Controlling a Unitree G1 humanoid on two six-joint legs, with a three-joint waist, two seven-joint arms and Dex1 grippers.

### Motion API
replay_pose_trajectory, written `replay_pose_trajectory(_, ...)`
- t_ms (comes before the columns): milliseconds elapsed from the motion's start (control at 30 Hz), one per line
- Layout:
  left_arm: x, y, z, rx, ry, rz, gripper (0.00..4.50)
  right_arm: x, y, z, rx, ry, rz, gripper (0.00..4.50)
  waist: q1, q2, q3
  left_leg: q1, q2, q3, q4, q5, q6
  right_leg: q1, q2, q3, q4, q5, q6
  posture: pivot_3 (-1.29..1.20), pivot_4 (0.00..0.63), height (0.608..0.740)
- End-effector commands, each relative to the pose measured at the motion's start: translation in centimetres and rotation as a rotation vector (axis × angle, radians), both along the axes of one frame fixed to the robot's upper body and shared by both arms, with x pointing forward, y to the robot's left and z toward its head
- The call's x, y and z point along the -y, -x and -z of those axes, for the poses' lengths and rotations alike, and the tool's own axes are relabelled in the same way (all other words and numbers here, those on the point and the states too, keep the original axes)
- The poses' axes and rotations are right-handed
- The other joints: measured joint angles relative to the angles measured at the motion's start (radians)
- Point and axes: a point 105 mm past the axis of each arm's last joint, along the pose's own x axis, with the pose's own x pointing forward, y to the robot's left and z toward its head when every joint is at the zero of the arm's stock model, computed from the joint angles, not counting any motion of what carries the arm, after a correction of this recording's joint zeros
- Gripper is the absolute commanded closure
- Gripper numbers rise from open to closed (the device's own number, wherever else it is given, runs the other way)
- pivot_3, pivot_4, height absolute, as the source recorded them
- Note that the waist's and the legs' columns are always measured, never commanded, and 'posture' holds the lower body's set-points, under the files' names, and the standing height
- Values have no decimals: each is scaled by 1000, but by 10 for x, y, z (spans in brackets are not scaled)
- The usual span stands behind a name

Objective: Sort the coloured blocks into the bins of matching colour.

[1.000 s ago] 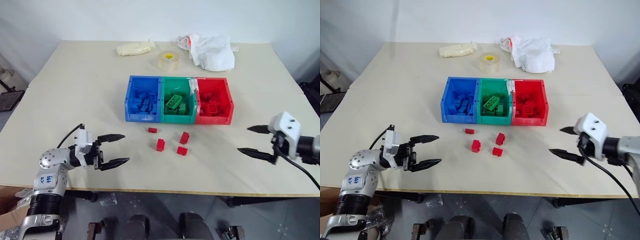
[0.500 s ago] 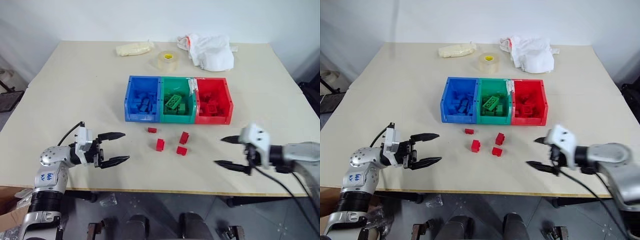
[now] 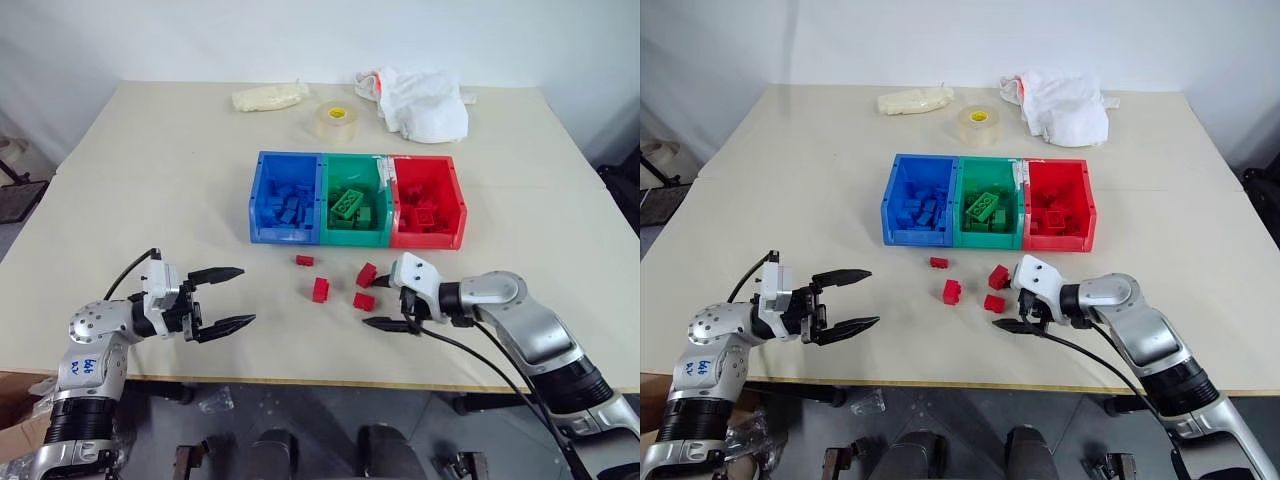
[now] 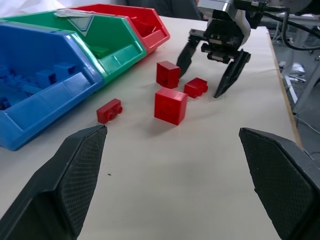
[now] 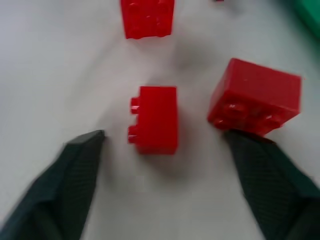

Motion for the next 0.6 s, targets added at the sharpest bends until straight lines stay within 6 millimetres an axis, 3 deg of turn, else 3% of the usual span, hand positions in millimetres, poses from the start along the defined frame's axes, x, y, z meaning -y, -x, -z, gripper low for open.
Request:
replay_pose_trajectory(33,-2,2,-12,48,11,-6,0,-6,0,-3,24,-4,-27,1950,0,0,0,0,0,0,0,0,0,0,0,0,0,0,0,0,150,740)
replay_pose_trajectory(200,-2,0,-13,53,13,-11,0,-7,3,-19,55,-41,-34,3623,2,0,0,0,0,0,0,0,0,0,0,0,0,0,0,0,150,740)
replay_pose_trajectory(400,-2,-7,-15,63,14,-12,0,9,-4,-71,172,-142,36,3621,3,0,0,0,-1,0,0,0,0,0,-1,0,0,0,0,0,150,740)
replay_pose_trajectory(533,-1,-10,-17,69,16,-10,0,39,-31,-102,274,-132,173,3621,2,0,0,0,-1,0,0,0,0,0,0,0,0,0,0,0,150,740)
replay_pose_trajectory(600,1,-11,-17,72,19,-9,0,58,-56,-118,333,-131,286,3621,1,0,0,0,-1,0,0,0,0,0,0,0,0,0,0,0,150,740)
